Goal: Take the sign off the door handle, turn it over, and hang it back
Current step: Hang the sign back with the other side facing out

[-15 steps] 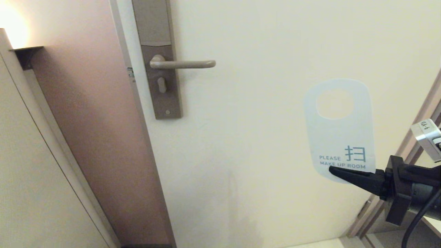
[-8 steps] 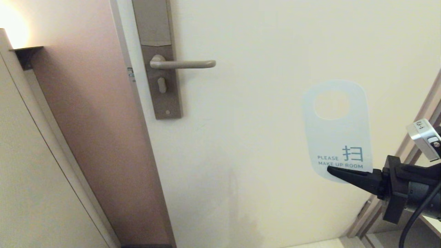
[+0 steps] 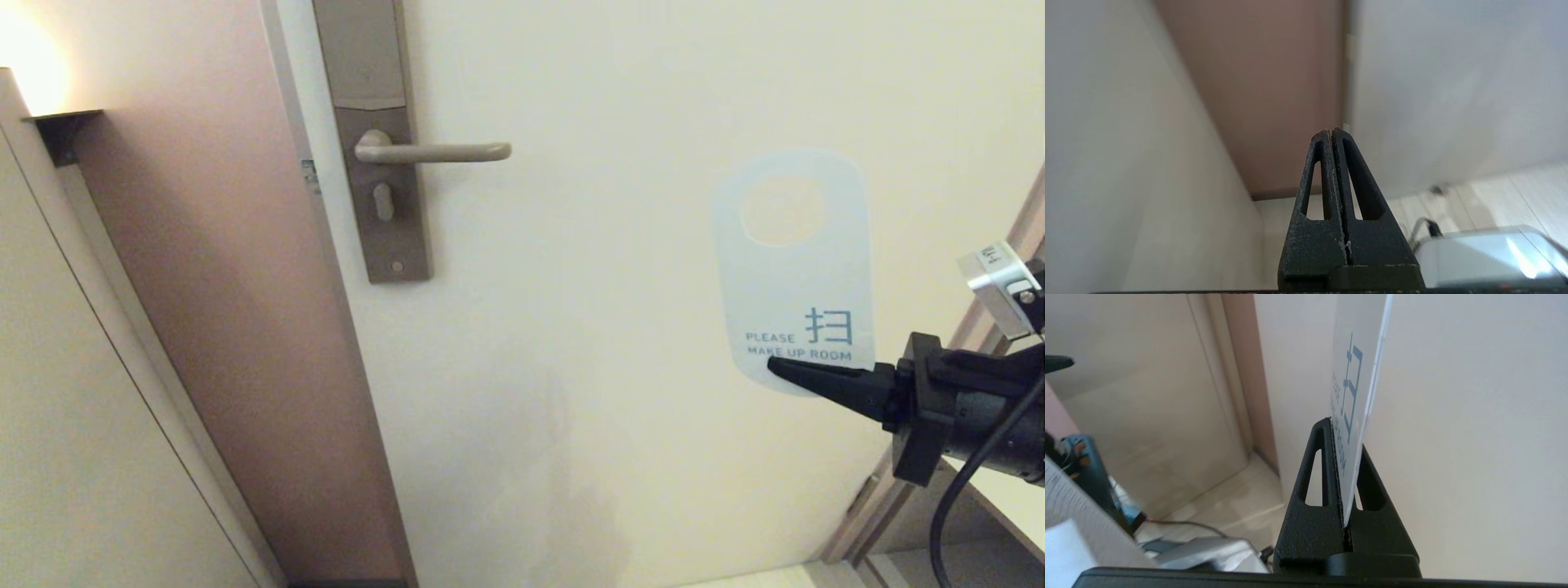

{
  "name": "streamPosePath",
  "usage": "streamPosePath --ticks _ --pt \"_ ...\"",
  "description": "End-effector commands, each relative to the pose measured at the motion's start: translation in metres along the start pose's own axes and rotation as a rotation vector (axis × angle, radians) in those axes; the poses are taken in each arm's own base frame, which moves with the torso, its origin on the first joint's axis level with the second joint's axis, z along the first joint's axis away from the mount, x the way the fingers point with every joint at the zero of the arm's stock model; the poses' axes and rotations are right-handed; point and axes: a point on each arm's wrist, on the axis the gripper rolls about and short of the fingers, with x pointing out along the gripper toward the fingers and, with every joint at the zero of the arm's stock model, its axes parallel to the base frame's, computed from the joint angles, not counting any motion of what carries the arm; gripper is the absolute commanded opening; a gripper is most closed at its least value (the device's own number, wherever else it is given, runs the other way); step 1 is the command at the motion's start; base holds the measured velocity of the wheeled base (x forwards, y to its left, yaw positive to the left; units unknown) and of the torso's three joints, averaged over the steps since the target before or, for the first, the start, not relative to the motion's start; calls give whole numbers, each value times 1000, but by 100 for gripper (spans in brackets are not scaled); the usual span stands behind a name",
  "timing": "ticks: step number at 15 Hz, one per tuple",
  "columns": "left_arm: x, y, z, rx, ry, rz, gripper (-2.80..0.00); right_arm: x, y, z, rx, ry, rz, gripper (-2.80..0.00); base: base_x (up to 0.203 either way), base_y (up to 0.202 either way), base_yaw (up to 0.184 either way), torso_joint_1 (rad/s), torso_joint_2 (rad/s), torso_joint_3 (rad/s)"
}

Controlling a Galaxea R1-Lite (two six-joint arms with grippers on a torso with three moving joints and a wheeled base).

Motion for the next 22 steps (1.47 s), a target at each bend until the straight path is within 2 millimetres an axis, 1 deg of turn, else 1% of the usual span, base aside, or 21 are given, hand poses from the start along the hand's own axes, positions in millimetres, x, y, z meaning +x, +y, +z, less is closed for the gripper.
streamPosePath --ticks 1,5,10,14,18,22 --pt "-3 0 -1 -7 -39 29 -280 9 -7 6 -20 -12 5 -280 0 0 0 0 0 0" --pt "-12 -1 -5 -7 -163 35 -280 23 -16 3 -48 -45 3 -280 0 0 0 0 0 0" --pt "-19 -1 -9 -12 -259 41 -280 42 -29 -4 -81 -90 -4 -280 0 0 0 0 0 0" --pt "-19 -1 -9 -53 -263 32 -280 42 -27 -8 -79 -86 -10 -280 0 0 0 0 0 0" --pt "-19 -1 -8 -56 -262 32 -280 39 -27 -11 -80 -78 -66 -280 0 0 0 0 0 0" --pt "-19 -1 -8 -55 -263 31 -280 35 -25 -11 -87 -81 -72 -280 0 0 0 0 0 0"
